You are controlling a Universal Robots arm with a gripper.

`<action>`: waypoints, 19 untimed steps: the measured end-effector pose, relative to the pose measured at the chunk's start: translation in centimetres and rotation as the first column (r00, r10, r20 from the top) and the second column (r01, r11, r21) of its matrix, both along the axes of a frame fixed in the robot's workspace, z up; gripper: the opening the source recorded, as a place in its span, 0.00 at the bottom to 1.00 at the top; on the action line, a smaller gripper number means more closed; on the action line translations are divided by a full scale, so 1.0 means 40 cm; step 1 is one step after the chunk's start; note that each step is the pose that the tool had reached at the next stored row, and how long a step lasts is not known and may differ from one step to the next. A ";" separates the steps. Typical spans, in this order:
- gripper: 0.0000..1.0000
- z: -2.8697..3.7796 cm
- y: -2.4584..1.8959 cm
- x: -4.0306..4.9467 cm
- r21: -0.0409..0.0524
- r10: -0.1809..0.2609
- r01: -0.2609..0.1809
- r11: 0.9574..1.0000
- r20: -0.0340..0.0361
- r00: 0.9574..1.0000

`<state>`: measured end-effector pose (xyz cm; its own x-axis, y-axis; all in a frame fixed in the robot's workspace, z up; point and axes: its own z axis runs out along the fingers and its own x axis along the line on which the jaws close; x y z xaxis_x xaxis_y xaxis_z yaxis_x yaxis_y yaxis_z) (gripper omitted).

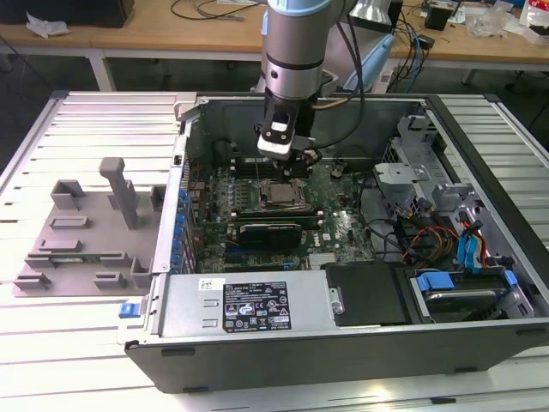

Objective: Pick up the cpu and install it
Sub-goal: 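Close the cpu cover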

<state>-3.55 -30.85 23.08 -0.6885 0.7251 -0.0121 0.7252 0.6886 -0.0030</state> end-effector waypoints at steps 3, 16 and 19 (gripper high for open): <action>0.11 0.000 0.000 0.000 0.000 0.115 -0.115 0.993 0.000 0.993; 0.11 0.000 0.000 0.000 0.000 0.488 -0.488 0.873 0.000 0.873; 0.11 0.000 0.000 0.000 0.000 0.551 -0.551 0.834 0.000 0.834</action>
